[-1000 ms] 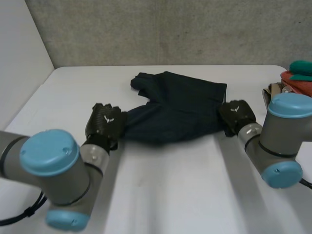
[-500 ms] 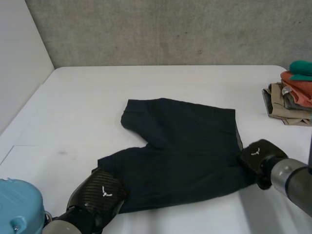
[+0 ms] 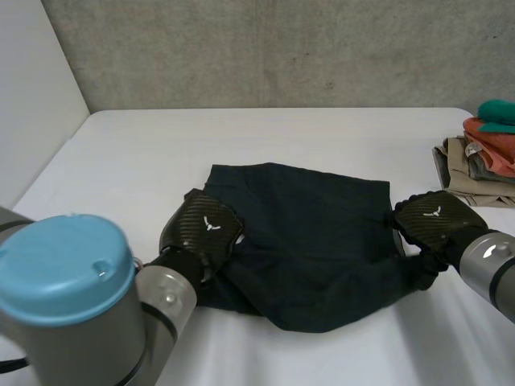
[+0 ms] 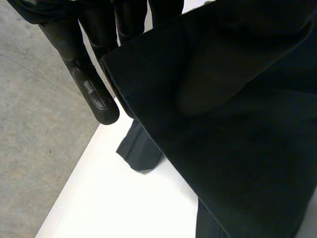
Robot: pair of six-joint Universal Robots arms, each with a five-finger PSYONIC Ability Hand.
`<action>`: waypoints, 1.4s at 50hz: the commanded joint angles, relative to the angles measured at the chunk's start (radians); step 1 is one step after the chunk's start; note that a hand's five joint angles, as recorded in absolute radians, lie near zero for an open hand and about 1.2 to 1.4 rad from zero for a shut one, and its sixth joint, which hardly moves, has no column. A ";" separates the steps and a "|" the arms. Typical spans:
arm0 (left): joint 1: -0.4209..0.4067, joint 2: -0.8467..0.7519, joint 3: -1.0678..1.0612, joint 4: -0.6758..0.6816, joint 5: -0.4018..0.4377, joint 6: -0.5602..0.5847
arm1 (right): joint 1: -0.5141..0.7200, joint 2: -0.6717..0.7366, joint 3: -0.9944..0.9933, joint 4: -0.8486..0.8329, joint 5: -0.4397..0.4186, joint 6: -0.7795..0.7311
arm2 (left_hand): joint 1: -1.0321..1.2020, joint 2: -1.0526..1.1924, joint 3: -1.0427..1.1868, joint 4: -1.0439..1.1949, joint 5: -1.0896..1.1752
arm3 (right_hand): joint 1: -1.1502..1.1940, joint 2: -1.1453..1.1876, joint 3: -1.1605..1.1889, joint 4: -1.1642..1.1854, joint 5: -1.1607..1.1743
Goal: Fold the laundry.
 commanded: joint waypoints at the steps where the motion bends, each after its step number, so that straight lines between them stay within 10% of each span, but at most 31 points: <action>1: 0.012 -0.082 0.066 -0.010 -0.001 0.000 | 0.000 -0.061 -0.002 0.143 -0.009 0.001 | 0.231 0.197 0.199 0.195 0.210 | -0.089 -0.080 -0.076 -0.060 -0.041; 21: 0.074 -0.218 0.246 -0.070 -0.046 -0.011 | 0.004 -0.118 0.207 0.048 0.002 0.002 | 0.231 0.197 0.199 0.195 0.210 | -0.124 -0.116 -0.111 -0.095 -0.077; 25: 0.072 -0.222 0.241 -0.079 -0.046 -0.016 | 0.010 -0.106 0.230 -0.046 0.005 0.002 | 0.231 0.197 0.199 0.195 0.210 | 0.405 0.414 0.418 0.434 0.453; 26: 0.069 -0.222 0.237 -0.082 -0.046 -0.019 | 0.005 -0.103 0.234 -0.121 0.009 0.001 | 0.231 0.197 0.199 0.195 0.210 | 0.954 0.962 0.967 0.983 1.001; 30: 0.060 -0.192 0.200 -0.126 -0.047 -0.036 | 0.005 -0.117 0.209 -0.231 0.035 -0.041 | 0.231 0.197 0.199 0.195 0.210 | 0.961 0.970 0.974 0.990 1.009; 41: 0.042 0.349 0.241 -0.269 -0.053 -0.033 | 0.030 -0.295 -0.169 -0.039 0.060 -0.131 | 0.231 0.197 0.199 0.195 0.210 | 0.961 0.970 0.974 0.990 1.009; 50: 0.058 0.445 0.447 -0.349 -0.055 -0.031 | 0.027 -0.290 -0.486 0.143 0.060 -0.098 | 0.231 0.197 0.199 0.195 0.210 | 0.961 0.970 0.974 0.990 1.009; 70: 0.195 -0.215 0.633 -0.151 -0.050 -0.008 | 0.123 0.312 -0.730 0.069 0.158 -0.084 | 0.231 0.197 0.199 0.195 0.210 | 0.961 0.970 0.974 0.990 1.009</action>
